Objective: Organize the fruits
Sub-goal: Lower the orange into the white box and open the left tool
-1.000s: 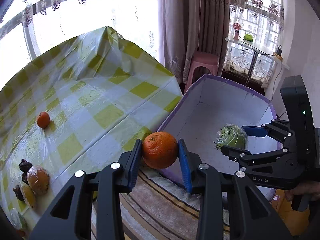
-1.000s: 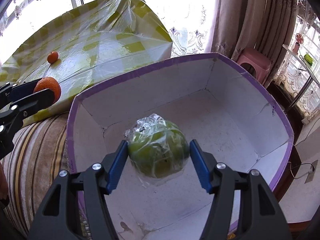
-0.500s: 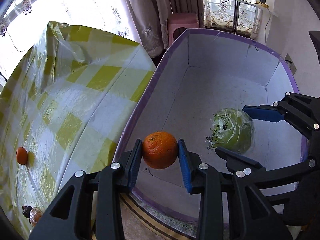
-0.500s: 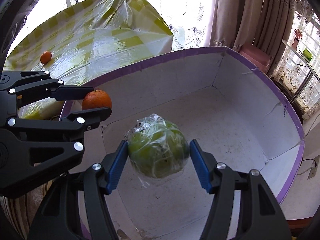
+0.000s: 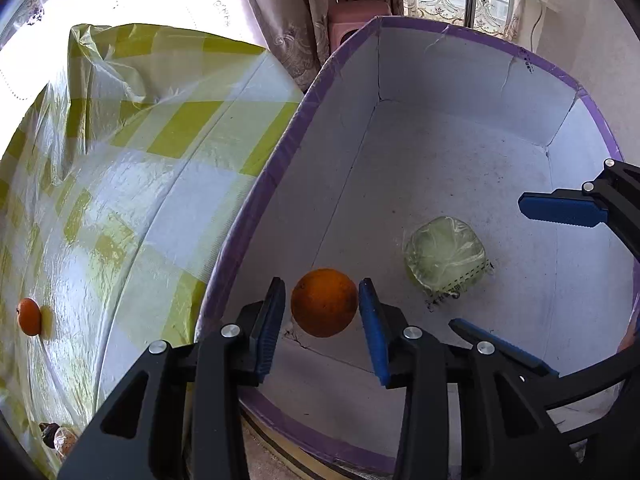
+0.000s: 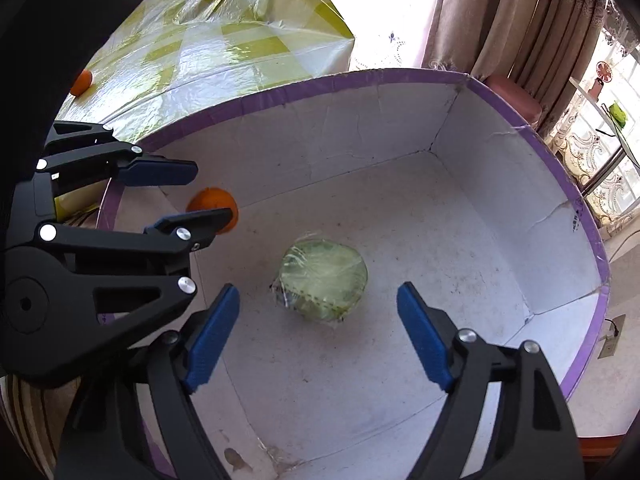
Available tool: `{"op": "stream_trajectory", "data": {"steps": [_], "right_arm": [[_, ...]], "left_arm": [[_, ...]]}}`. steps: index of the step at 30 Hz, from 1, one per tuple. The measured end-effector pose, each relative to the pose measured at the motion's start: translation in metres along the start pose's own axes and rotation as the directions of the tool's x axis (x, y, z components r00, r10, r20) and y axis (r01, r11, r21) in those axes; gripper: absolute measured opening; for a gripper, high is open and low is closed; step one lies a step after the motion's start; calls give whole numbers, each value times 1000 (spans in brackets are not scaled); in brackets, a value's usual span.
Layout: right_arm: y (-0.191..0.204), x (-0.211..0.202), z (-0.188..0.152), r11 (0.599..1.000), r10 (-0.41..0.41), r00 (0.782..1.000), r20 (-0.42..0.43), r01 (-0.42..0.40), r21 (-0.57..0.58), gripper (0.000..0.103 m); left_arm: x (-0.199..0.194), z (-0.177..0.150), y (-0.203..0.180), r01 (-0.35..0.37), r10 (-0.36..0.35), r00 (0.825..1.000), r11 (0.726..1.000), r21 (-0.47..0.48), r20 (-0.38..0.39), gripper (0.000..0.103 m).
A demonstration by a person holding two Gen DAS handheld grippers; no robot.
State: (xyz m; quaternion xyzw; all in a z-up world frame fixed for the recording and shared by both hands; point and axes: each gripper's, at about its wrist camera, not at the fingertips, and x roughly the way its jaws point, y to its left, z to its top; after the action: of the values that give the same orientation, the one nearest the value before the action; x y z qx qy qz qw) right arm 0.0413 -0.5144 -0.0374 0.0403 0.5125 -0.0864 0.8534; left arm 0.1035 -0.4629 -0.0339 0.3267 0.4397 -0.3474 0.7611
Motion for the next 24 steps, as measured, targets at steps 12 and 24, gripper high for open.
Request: {"op": "stream_trajectory", "data": {"steps": [12,24], "right_arm": [[-9,-37,-1,993,-112,988,106,114,-10,101],[16,-94,16,995,-91,945,314,96,2,101]], "left_arm": [[-46,-10,10,83,-65,981,992,-92,183,82],[-137,-66,60,-67,203,873,950,-304,444,88]]}}
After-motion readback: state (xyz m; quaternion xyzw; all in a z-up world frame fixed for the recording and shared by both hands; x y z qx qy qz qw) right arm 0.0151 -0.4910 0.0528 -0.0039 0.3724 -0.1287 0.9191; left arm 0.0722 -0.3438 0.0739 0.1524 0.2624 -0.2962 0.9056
